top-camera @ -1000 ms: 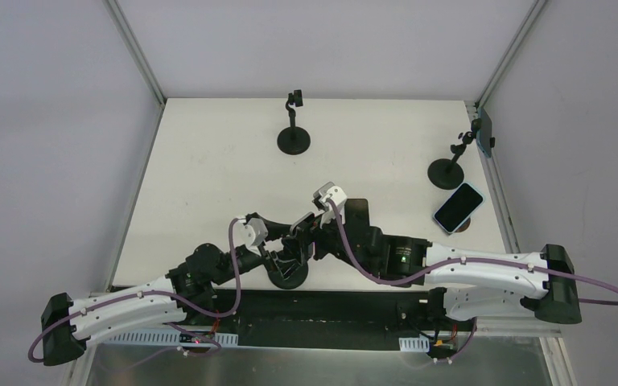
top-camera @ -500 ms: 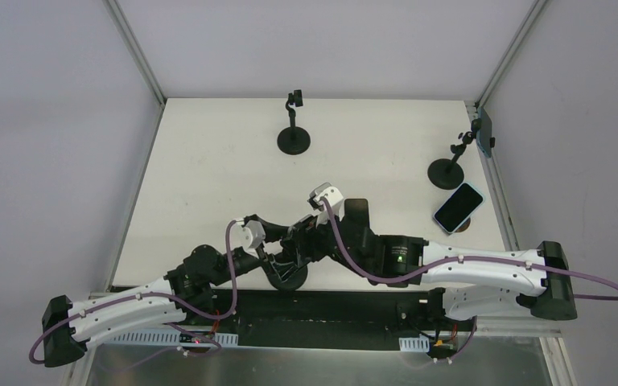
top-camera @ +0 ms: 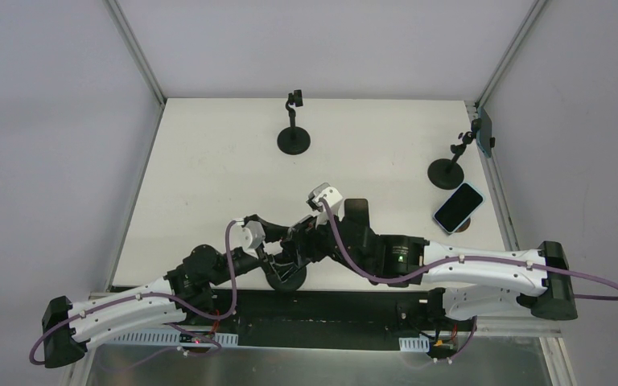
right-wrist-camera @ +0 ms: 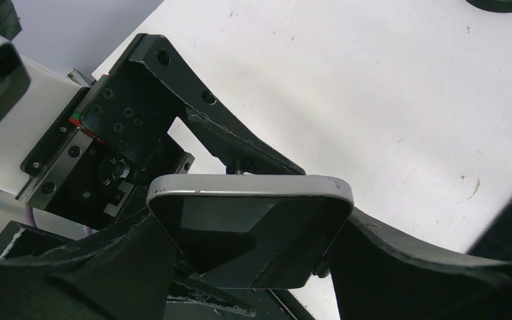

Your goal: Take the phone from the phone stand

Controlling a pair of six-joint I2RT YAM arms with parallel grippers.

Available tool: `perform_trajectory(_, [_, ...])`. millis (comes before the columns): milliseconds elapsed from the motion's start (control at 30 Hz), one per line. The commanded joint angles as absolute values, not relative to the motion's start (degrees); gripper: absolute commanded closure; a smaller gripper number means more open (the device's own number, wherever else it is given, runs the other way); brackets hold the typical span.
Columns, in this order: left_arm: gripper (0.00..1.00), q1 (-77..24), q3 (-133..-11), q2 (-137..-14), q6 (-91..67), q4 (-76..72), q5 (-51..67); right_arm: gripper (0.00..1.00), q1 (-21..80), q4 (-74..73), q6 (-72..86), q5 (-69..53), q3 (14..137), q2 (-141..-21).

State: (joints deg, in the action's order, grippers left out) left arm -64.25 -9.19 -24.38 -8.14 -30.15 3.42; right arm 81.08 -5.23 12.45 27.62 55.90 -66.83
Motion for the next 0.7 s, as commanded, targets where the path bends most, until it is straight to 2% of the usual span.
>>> perform_trajectory(0, [1.0, -64.34, -11.35, -23.09, -9.1, -34.1, 10.7, 1.0, 80.33, -2.35, 4.6, 26.22, 53.01, -66.12])
perform_trajectory(133, [1.0, -64.36, -11.7, -22.51, -8.69, -34.02, 13.0, 1.0, 80.29, 6.3, -6.15, 25.86, 47.36, -64.34])
perform_trajectory(400, [1.0, -64.34, -13.89, -25.67, -8.55, -33.75, 18.23, 1.0, 71.08, 5.34, -6.94, 16.51, 45.38, -60.16])
perform_trajectory(667, [1.0, -64.34, -15.58, -25.45, -8.16, -33.41, 20.42, 1.0, 65.97, 5.42, -13.35, 23.54, 45.34, -61.09])
